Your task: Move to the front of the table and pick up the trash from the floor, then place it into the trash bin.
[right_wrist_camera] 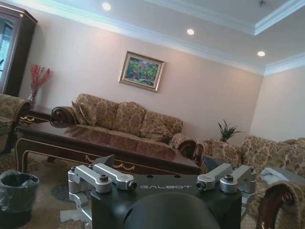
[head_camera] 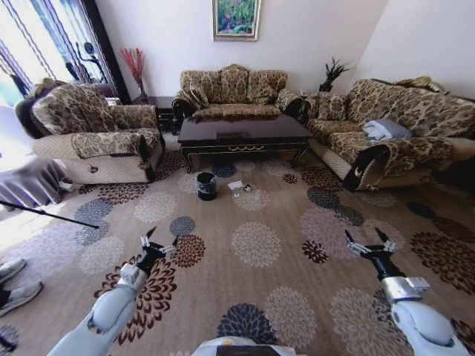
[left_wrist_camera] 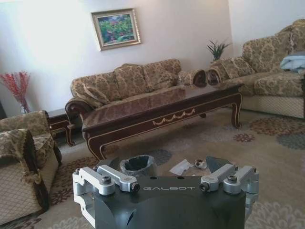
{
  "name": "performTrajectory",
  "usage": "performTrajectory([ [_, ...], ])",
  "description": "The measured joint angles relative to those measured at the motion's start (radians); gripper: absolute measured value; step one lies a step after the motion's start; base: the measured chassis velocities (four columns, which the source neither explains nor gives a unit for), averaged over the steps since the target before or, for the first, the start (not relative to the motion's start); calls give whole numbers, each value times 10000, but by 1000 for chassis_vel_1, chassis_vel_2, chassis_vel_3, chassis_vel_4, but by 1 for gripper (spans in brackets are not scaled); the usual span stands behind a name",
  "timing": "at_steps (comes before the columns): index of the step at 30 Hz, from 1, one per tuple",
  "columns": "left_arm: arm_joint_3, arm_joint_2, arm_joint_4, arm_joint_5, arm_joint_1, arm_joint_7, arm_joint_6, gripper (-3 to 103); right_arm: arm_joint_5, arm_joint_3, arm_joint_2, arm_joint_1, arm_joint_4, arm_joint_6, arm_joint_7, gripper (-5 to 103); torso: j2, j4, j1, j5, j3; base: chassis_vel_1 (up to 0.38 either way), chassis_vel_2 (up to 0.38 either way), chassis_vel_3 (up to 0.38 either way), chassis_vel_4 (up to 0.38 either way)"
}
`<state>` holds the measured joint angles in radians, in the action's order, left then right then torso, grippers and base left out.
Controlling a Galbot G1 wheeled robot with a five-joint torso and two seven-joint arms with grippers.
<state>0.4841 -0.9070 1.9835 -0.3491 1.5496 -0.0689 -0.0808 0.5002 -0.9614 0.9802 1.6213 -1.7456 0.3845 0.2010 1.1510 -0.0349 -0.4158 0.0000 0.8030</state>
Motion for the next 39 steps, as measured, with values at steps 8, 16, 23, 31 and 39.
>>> performTrajectory([
  [8, 514, -367, 101, -494, 131, -115, -81, 100, -273, -36, 52, 142, -233, 1018, 1705, 100, 0, 0, 0, -1, 0, 0, 0, 0, 0],
  [16, 559, -396, 153, -501, 216, -190, -148, 100, -425, 69, 144, 31, 14, 1095, 1689, 100, 0, 0, 0, 1, 0, 0, 0, 0, 0],
  [23, 583, -424, 271, -466, 229, -362, -156, 100, -416, 39, 145, 64, 54, 1159, 1510, 100, -1, -1, 0, 0, 0, 0, 0, 0, 0],
  [31, 609, -611, 285, -466, 273, -501, -28, 100, -409, 68, 174, 54, 47, 1167, 1285, 100, -9, -1, 2, -1, -5, 0, 0, 0, 0],
  [39, 655, -774, 226, -622, 361, -406, 61, 100, -322, 81, 194, 42, -102, 1009, 1122, 100, -376, -1, 169, -1, -204, 0, 0, 0, 0],
])
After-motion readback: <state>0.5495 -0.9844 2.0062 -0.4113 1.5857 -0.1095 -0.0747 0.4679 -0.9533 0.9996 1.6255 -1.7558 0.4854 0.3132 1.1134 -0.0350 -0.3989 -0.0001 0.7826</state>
